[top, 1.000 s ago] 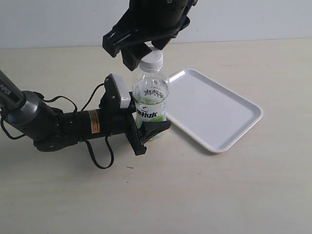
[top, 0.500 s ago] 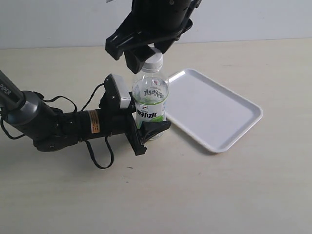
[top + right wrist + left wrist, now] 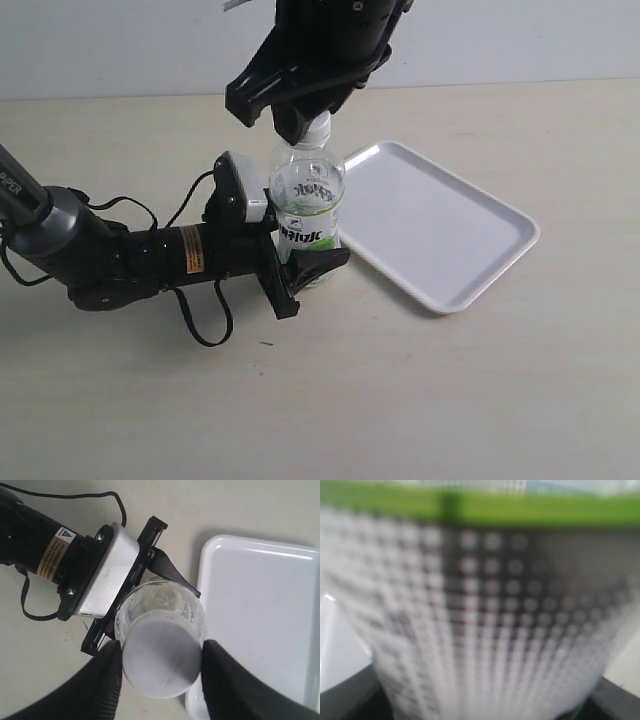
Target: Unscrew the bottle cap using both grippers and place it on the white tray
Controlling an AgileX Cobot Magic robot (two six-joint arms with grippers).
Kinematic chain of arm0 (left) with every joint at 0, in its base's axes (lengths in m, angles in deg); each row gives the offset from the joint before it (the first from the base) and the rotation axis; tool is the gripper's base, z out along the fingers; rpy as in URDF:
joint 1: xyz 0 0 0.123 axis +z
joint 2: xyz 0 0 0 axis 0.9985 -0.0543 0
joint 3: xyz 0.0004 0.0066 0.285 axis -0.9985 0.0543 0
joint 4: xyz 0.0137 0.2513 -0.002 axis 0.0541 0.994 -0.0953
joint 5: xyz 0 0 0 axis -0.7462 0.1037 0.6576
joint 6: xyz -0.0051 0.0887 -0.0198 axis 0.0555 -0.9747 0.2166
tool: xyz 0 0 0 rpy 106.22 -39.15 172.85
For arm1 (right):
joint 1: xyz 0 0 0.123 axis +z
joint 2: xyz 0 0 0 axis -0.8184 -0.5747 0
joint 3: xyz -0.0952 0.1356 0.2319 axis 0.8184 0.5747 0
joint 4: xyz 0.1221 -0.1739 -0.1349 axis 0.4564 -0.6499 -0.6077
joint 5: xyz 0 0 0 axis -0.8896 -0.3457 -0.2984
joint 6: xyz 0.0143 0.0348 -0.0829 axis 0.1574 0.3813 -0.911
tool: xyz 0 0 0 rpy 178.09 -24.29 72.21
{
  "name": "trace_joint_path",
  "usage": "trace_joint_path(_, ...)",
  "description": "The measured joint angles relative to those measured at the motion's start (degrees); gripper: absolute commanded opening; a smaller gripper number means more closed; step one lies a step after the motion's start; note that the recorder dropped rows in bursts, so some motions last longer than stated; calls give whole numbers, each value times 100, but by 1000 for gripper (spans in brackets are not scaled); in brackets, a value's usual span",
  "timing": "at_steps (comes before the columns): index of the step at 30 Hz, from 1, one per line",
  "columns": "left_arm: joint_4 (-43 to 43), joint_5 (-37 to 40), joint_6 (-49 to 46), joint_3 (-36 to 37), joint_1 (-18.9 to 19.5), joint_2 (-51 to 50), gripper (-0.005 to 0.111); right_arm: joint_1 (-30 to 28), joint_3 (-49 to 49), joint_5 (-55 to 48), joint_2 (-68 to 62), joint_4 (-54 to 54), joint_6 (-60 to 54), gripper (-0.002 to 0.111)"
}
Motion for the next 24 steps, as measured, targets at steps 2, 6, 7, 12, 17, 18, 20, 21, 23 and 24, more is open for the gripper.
trace_joint_path(2,-13,0,12,0,0,0,2,0,-12,1,-22,-17,-13,21)
trace_joint_path(6,-26,0,35,0,0,0,2,0,-25,12,-35,-95,-62,0)
trace_joint_path(7,-35,0,35,0,0,0,2,0,-25,12,-45,-127,-121,0)
trace_joint_path(12,-35,12,35,0,0,0,2,0,-25,12,-42,-163,-1194,0)
trace_joint_path(17,-35,12,24,0,0,0,2,0,-25,-9,-42,-163,-2839,0)
trace_joint_path(18,-23,12,24,0,0,0,2,0,-25,-20,-42,-163,-3144,0)
trace_joint_path(20,-23,12,14,0,0,0,2,0,-25,-34,-42,-163,-3928,0)
trace_joint_path(21,-13,22,2,0,0,13,2,0,-25,-44,-42,-151,-4295,0)
trace_joint_path(23,0,22,2,0,0,13,2,0,-25,-48,-42,-151,-4759,0)
trace_joint_path(24,0,22,2,0,0,13,2,0,-25,-48,-42,-151,-4974,0)
